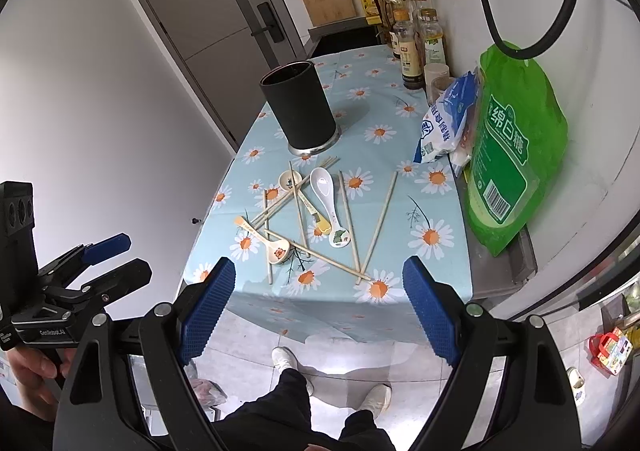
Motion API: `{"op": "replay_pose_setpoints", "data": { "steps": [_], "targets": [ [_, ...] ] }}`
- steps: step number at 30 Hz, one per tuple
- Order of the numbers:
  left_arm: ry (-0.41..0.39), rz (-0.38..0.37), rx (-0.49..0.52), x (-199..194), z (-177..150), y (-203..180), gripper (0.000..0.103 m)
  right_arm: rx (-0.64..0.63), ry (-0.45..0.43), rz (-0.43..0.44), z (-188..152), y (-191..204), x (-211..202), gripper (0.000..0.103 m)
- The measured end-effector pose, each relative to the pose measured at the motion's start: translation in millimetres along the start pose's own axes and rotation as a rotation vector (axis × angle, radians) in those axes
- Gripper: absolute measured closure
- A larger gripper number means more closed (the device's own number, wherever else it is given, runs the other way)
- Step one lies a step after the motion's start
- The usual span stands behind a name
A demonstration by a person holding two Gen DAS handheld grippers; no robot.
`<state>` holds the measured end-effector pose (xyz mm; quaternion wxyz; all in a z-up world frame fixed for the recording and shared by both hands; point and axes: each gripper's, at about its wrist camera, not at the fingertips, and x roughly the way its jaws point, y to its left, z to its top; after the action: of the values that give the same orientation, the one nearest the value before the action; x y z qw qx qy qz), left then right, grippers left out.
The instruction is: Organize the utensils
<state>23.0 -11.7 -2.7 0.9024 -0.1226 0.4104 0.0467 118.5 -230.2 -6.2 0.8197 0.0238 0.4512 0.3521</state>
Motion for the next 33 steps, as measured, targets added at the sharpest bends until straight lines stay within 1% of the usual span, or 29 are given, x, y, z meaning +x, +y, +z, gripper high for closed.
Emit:
{"op": "replay_pose_setpoints", "data": {
  "steps": [4,11,13,15,17,20,21,24,27,29,32,33],
  "targets": [
    [0.009,0.013,-0.015,2,1,-2,0.007,0.007,0.012,0.005,2,-8,1,0.018],
    [0.033,0.061,-0.038,9,-3,-8,0.007,0.019,0.055,0.055,4,-22,14,0.018],
    [0.018,0.056,-0.068,6,-3,-6,0.007,0.011,0.066,0.048,4,-25,19,0.018],
    [0.023,0.062,-0.083,7,-2,-6,0.007,-0.009,0.055,0.036,6,-25,20,0.018],
    [0.029,0.059,-0.093,10,-1,-6,0.007,-0.008,0.055,0.043,8,-27,23,0.018],
    [0.052,0.057,-0.101,20,-3,-5,0.007,0.02,0.072,0.045,15,-35,33,0.018],
    [0.07,0.053,-0.107,26,-4,-5,0.007,0.028,0.078,0.039,17,-37,37,0.018],
    [0.115,0.034,-0.126,42,-10,-1,0.007,0.062,0.112,0.025,27,-49,53,0.018],
    [0.147,0.028,-0.15,56,-18,5,0.007,0.104,0.175,0.013,39,-62,76,0.018],
    [0.176,0.008,-0.181,67,-24,12,0.007,0.122,0.211,0.007,44,-68,91,0.018],
    [0.185,-0.039,-0.227,76,-32,20,0.007,0.164,0.278,0.009,51,-77,114,0.018],
    [0.184,-0.04,-0.235,78,-33,22,0.007,0.18,0.297,0.005,53,-79,121,0.018]
  ]
}}
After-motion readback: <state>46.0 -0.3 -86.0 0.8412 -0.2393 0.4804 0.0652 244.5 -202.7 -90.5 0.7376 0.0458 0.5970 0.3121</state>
